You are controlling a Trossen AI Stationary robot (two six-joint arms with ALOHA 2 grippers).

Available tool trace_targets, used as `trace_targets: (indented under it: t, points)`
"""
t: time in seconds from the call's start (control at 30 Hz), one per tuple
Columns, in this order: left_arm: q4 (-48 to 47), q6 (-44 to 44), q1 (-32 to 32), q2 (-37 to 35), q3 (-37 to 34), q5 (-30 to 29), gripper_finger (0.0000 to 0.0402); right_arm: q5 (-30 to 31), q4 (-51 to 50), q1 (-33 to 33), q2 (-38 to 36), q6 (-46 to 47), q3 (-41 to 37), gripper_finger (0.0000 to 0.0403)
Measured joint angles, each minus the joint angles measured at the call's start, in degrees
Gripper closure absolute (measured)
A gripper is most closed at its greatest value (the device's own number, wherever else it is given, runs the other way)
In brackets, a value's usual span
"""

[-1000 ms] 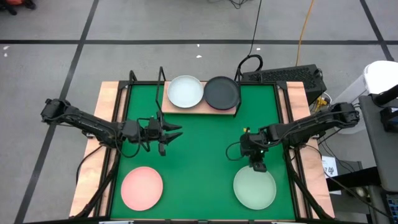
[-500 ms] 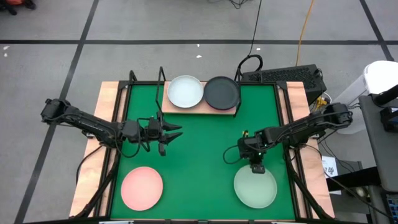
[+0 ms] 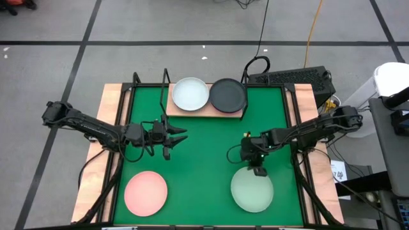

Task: Place and stack plates onto a shelf
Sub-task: Stack the light green plate on top of the white plate on the shelf

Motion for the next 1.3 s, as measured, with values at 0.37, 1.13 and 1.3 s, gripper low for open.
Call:
trace_targets:
  t: [0.37,1.13,1.3]
  points:
    - [0.20,0.30,0.07,0.00,0.02,-0.61,0.0273,11.75,16.21,-9.98,0.39,-6.92,9.38,0.0402]
    - [1.41,3.20,-1.70,-1.77,0.04,-4.17,0.0273,19.55,32.47,-36.23,25.15,-7.81,39.25,0.0403]
    - [1.02,3.38,-1.71,-1.77,0.04,-4.26,0.0273,20.06,32.53,-38.53,30.38,-6.17,42.16,0.0403]
